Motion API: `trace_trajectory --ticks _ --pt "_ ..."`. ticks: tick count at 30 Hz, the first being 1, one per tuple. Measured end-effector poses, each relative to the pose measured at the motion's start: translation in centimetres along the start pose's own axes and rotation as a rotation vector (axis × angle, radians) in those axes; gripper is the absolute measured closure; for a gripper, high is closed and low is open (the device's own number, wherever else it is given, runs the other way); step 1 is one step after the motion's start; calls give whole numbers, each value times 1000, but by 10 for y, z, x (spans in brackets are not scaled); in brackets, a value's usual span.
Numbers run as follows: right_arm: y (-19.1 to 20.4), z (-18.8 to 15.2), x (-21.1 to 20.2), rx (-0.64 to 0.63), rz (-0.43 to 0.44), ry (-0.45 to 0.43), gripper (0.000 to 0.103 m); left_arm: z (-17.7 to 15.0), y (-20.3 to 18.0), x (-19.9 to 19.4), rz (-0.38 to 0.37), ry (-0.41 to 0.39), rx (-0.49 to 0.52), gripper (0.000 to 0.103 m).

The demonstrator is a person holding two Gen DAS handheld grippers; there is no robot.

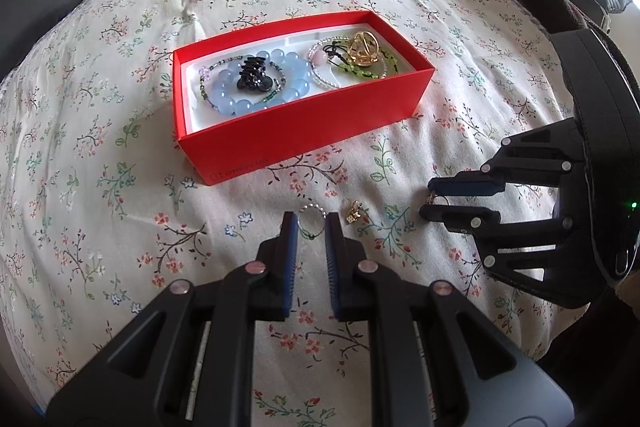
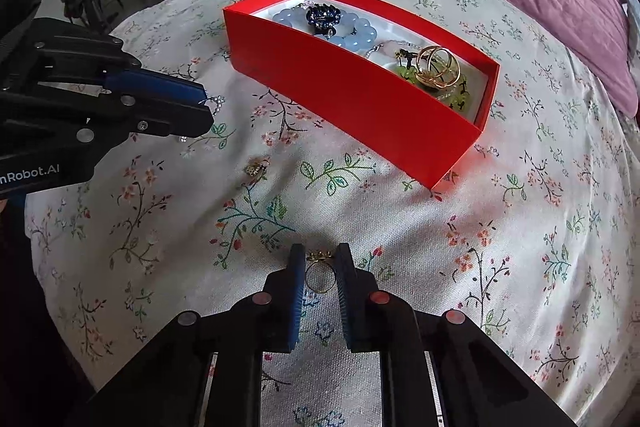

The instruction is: Organize jewelry

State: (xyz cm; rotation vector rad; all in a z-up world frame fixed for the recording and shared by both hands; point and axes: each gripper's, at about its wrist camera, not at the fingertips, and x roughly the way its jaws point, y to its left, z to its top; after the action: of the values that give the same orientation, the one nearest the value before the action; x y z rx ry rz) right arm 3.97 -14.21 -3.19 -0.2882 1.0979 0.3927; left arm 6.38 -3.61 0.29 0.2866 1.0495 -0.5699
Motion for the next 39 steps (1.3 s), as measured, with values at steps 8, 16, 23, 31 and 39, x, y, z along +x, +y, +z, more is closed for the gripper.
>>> trace_trajectory --ticks 8,16,23,31,39 --pt "-4 5 -20 32 -4 -48 87 9 1 -10 -2 -29 -12 88" --pt "-13 28 -50 88 -14 -138 87 32 0 -24 -6 -84 -42 88" --pt "-28 52 -63 169 -36 -199 87 51 7 -26 12 -123 -77 88" --pt "-48 70 -48 266 -30 -201 87 65 15 -3 43 -122 -126 87" --pt "-59 74 -31 328 -33 -172 87 71 14 12 80 -107 -130 87"
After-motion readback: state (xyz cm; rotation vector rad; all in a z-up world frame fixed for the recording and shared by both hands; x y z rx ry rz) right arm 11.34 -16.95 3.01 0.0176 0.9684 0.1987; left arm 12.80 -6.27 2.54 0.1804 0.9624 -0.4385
